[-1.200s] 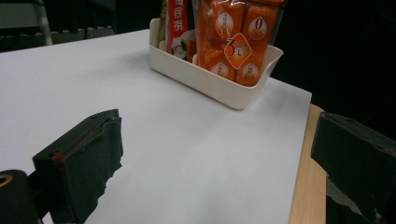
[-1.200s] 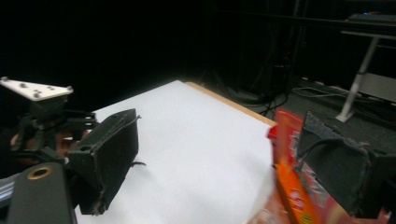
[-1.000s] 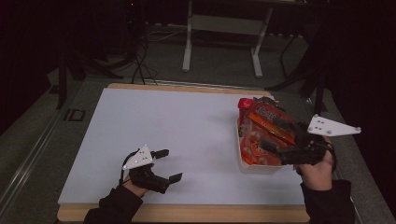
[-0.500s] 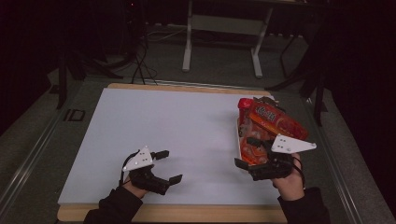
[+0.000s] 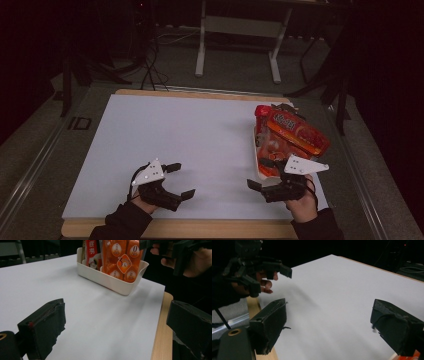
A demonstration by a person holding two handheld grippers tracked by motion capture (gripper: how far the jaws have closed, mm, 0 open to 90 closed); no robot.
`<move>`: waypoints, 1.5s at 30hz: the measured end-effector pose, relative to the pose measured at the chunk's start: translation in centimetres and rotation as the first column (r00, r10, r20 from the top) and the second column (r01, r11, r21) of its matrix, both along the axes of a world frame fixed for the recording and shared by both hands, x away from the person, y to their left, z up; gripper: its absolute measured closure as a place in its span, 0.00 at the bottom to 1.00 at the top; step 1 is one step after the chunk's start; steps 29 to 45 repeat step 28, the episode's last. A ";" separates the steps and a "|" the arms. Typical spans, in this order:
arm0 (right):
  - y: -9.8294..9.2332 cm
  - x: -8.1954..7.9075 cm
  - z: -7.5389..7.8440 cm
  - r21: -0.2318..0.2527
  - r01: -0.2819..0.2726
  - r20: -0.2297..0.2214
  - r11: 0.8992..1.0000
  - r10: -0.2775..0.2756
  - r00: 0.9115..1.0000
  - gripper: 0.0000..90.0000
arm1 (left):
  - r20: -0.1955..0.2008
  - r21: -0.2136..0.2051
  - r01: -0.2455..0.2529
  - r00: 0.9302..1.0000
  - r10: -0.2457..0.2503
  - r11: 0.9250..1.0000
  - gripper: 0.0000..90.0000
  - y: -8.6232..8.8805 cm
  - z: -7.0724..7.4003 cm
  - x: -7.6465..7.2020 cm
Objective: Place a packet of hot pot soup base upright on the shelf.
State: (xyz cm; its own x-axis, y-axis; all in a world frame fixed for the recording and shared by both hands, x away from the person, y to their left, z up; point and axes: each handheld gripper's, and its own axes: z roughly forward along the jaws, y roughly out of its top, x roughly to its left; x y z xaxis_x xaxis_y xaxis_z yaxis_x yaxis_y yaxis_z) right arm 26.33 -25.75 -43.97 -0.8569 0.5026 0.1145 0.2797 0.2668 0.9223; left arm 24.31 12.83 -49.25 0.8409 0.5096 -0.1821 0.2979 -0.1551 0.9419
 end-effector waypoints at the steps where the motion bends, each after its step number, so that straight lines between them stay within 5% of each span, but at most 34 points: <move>1: 0.0 0.0 -0.2 -0.001 -0.004 -0.006 1.000 0.004 1.000 0.15 | -0.001 -0.004 0.000 1.000 0.000 1.000 0.03 0.0 0.0 0.0; 13: -0.1 -0.6 -2.5 -0.048 -0.039 -0.037 0.998 0.038 0.999 0.14 | 0.000 -0.002 0.007 1.000 -0.007 1.000 0.03 0.1 -0.4 -0.2; 45: -0.4 -0.3 -2.5 -0.047 -0.024 -0.019 0.999 0.023 1.000 0.14 | 0.013 0.012 0.020 1.000 -0.020 1.000 0.03 -0.2 -0.7 -0.3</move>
